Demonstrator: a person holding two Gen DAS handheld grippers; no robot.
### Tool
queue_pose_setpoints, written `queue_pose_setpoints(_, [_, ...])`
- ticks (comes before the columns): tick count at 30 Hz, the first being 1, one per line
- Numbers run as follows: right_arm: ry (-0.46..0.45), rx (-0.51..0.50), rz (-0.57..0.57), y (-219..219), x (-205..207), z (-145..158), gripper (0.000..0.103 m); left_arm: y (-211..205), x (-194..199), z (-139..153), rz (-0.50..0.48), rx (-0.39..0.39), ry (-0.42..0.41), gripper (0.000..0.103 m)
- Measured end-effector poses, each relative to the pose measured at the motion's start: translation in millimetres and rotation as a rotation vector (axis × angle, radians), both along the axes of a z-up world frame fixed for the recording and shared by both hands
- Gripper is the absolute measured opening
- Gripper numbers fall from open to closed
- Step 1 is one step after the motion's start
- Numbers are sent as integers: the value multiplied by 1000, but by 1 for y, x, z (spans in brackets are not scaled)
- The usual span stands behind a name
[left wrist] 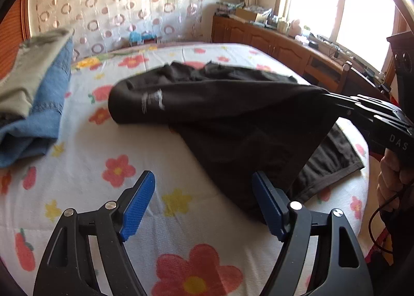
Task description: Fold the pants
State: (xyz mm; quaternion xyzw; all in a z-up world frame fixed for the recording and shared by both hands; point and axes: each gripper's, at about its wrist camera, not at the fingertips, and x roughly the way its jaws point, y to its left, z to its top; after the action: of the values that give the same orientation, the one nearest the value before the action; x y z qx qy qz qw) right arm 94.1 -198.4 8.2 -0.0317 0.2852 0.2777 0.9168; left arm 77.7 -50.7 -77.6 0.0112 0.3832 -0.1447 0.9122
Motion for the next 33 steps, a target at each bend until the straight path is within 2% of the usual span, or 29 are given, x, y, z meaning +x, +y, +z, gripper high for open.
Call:
queue_pose_setpoints(5, [-69, 15, -36, -12, -15, 13, 4, -1, -6, 13, -7, -20, -32, 78])
queue_pose_setpoints(12, [-115, 46, -77, -18, -34, 25, 4, -6, -7, 22, -29, -36, -40, 78])
queue_pose_setpoints(19, [-144, 63, -121, -46, -66, 32, 4, -16, -7, 31, -51, -38, -51, 78])
queue_pose_setpoints(28, [-105, 84, -183, -63, -88, 21, 4, -35, 2, 39, -98, -24, -60, 78])
queue_pose_setpoints(33, [-47, 65, -221, -71, -97, 7, 4, -46, 3, 29, -119, -13, -36, 78])
